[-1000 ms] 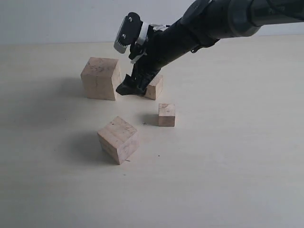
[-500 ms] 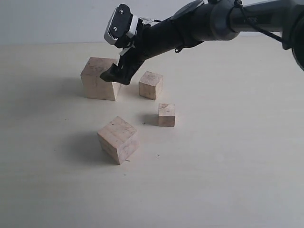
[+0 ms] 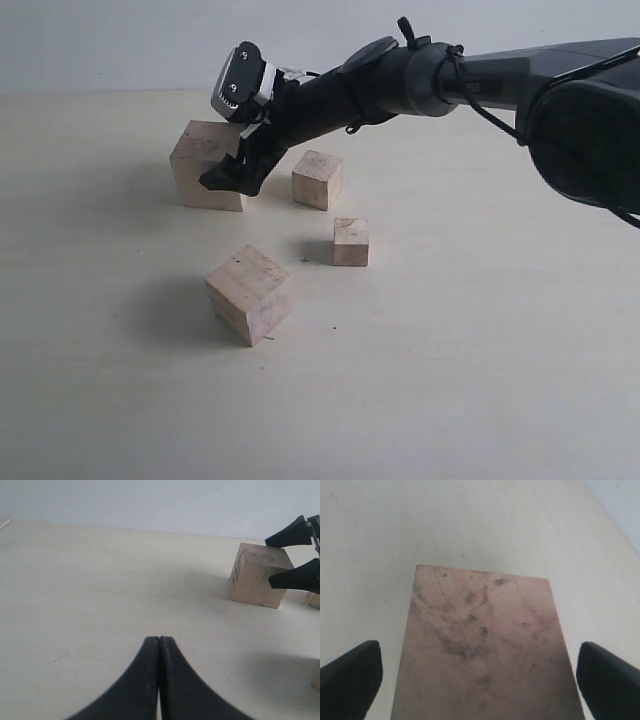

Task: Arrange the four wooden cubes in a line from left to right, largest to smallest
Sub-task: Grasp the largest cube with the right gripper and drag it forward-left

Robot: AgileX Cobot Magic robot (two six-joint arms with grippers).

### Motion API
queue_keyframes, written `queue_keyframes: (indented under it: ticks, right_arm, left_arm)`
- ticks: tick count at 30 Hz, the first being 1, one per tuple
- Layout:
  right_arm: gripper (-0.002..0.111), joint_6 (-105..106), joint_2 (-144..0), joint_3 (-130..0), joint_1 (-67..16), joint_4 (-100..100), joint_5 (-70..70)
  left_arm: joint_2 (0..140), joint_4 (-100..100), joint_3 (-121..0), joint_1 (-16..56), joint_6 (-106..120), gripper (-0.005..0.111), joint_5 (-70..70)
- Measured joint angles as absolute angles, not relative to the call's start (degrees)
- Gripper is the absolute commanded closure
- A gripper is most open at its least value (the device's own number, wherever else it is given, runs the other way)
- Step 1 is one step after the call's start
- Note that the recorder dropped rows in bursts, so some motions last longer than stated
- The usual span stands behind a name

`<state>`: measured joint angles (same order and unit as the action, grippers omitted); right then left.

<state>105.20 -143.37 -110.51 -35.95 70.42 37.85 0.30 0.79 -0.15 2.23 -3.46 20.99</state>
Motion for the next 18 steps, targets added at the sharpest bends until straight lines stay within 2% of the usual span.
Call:
queue_keyframes:
  ticks: [18]
  right_arm:
    - [0.004,99.11,-145.09,-112.52,-35.95,71.59,41.16]
  left_arm:
    - [0.3,0.79,-0.15,2.23,-3.46,0.107,20.99]
